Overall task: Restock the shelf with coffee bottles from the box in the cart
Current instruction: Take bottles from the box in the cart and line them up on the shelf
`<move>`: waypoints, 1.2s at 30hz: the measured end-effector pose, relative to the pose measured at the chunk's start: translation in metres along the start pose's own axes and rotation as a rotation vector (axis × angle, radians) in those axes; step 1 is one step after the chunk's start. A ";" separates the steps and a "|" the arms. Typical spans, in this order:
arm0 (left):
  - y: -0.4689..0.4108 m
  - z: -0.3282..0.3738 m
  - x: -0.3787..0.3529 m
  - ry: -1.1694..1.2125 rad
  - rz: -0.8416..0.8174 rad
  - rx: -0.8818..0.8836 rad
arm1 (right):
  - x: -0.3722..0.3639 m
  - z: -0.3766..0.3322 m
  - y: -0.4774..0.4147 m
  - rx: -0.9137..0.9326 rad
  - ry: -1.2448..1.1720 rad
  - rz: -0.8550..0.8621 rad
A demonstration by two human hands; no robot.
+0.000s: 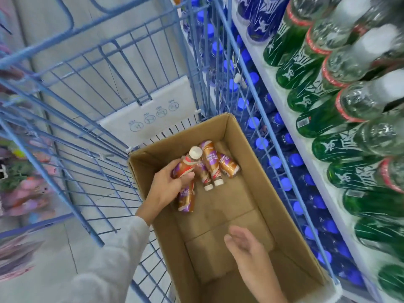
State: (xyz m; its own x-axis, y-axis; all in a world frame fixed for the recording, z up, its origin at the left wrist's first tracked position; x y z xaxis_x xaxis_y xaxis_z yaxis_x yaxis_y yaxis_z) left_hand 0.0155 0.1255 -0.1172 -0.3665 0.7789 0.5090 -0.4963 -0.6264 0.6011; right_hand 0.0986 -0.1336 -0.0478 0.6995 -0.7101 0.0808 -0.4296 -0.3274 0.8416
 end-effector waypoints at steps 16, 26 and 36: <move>0.107 -0.034 -0.012 0.683 0.195 0.337 | -0.128 -0.062 -0.239 -0.465 -1.420 -0.050; 0.097 -0.023 -0.025 0.647 0.128 0.418 | -0.128 -0.072 -0.235 -0.367 -1.577 0.183; 0.122 0.016 -0.018 0.673 0.218 0.371 | -0.083 -0.043 -0.114 -0.047 -1.065 0.110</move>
State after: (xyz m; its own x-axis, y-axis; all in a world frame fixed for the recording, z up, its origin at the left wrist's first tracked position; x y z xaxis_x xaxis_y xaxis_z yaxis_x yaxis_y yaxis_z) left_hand -0.0256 0.0348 -0.0427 -0.8800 0.4164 0.2286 -0.1083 -0.6445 0.7569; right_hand 0.1139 -0.0107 -0.1270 -0.2099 -0.9199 -0.3312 -0.4218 -0.2205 0.8795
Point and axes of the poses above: each hand's wrist, its own y-axis away from the middle knuckle, its own x-axis out of the back of the hand, z = x × y, the point moved 2 cm from there along -y, towards the middle knuckle, and after that the axes turned 13 degrees about -y, right-handed, at the moved point
